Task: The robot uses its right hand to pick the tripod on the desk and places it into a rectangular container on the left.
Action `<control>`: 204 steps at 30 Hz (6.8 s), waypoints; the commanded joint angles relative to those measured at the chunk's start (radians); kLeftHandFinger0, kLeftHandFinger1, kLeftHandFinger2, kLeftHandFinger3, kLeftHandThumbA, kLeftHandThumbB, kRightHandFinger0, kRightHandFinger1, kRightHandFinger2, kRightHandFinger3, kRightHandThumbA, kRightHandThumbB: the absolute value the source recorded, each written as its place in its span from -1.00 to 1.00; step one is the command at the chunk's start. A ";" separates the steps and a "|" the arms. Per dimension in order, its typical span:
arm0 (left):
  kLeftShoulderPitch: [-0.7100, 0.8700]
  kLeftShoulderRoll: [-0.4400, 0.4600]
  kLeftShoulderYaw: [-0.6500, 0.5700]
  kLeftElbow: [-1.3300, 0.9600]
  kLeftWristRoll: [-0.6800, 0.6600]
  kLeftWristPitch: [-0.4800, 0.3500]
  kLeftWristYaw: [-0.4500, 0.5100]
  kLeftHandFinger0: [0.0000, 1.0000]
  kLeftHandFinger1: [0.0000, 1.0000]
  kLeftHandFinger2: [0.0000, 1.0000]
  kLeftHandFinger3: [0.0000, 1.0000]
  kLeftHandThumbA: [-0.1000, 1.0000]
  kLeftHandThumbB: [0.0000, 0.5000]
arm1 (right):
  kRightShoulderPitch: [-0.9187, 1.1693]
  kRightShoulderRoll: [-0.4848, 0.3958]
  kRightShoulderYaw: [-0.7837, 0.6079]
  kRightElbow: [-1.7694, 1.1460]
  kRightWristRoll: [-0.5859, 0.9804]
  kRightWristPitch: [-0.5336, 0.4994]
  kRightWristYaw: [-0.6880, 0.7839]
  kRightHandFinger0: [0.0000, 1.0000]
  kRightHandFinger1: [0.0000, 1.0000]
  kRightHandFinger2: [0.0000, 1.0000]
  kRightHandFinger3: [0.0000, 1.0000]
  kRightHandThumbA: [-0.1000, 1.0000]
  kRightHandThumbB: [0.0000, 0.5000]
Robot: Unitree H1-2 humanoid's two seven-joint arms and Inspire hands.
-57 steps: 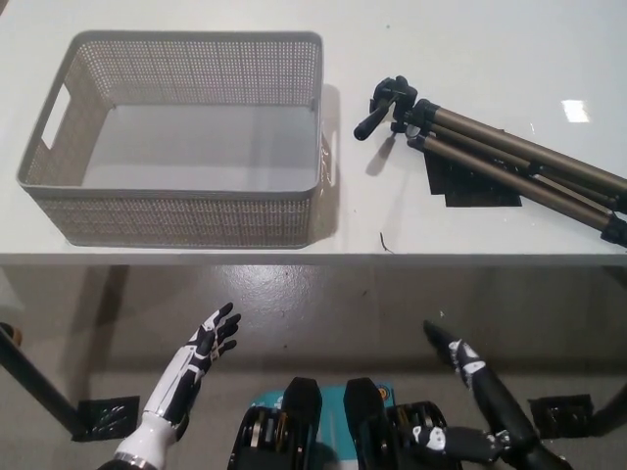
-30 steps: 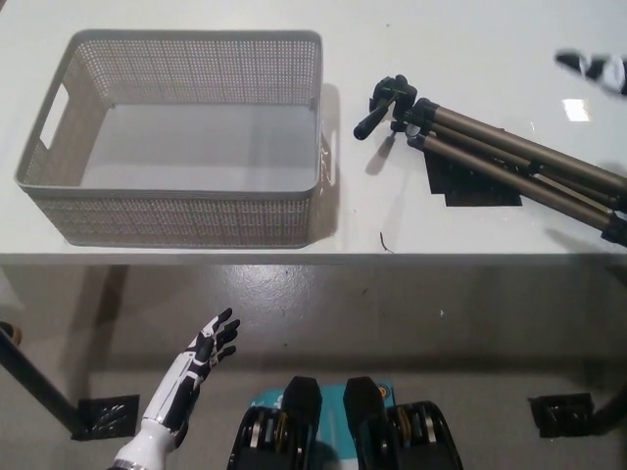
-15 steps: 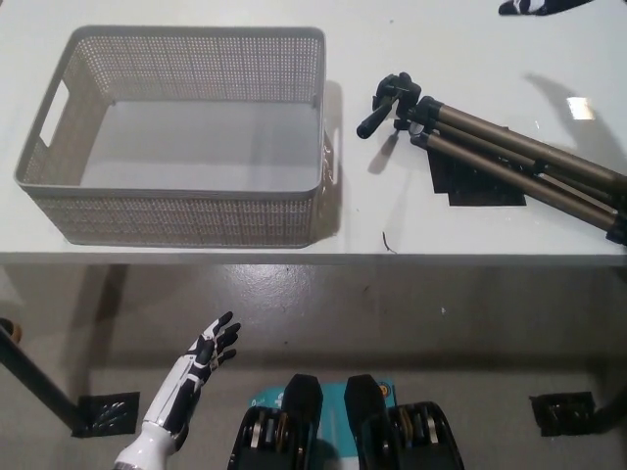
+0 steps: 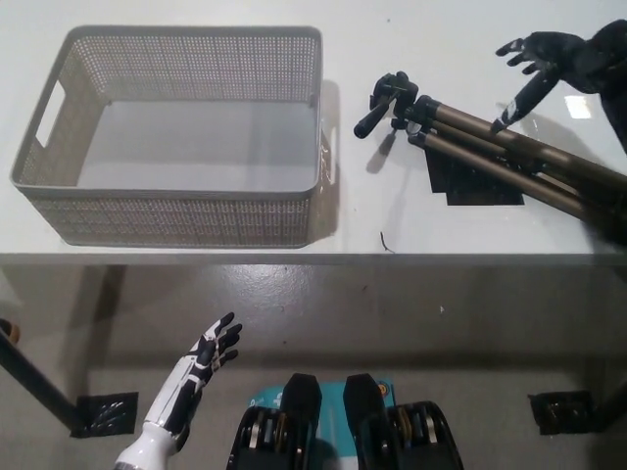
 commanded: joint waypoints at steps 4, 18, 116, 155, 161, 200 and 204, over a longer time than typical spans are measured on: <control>-0.004 0.012 -0.001 0.002 -0.020 -0.052 -0.028 1.00 1.00 1.00 1.00 1.00 1.00 | -0.052 0.024 0.012 0.050 -0.032 -0.175 0.076 1.00 1.00 1.00 1.00 1.00 0.80; -0.003 0.020 0.004 0.009 -0.041 -0.059 -0.056 1.00 1.00 1.00 1.00 1.00 1.00 | -0.011 0.104 0.148 0.091 -0.170 -0.160 0.054 1.00 1.00 1.00 1.00 1.00 0.80; -0.039 0.035 0.002 0.016 -0.032 -0.038 -0.059 1.00 1.00 1.00 1.00 1.00 1.00 | 0.229 0.080 -0.590 0.099 0.215 -0.102 -0.321 -0.96 -0.13 0.52 0.94 -1.00 -0.24; -0.016 0.029 0.010 0.036 -0.059 -0.072 -0.070 0.53 0.90 1.00 1.00 0.98 1.00 | 0.084 0.150 -0.960 0.009 0.577 0.047 -0.032 -1.00 -0.61 0.46 -0.64 -1.00 -0.22; -0.014 0.029 0.010 0.033 -0.057 -0.066 -0.069 0.56 0.92 1.00 1.00 0.98 1.00 | 0.069 0.173 -0.936 -0.095 0.590 0.085 0.033 -1.00 -0.74 0.36 -0.65 -1.00 -0.30; 0.013 0.025 -0.020 0.023 -0.044 -0.042 -0.082 0.50 0.91 1.00 1.00 0.98 1.00 | -0.016 0.348 -0.266 -0.149 0.264 0.041 -0.069 -1.00 -0.33 0.41 0.49 -1.00 -0.02; 0.016 0.024 -0.030 0.023 -0.043 -0.044 -0.087 0.50 0.91 1.00 1.00 0.98 1.00 | -0.012 0.349 -0.236 -0.122 0.240 0.012 -0.073 -1.00 -0.24 0.61 0.62 -1.00 -0.04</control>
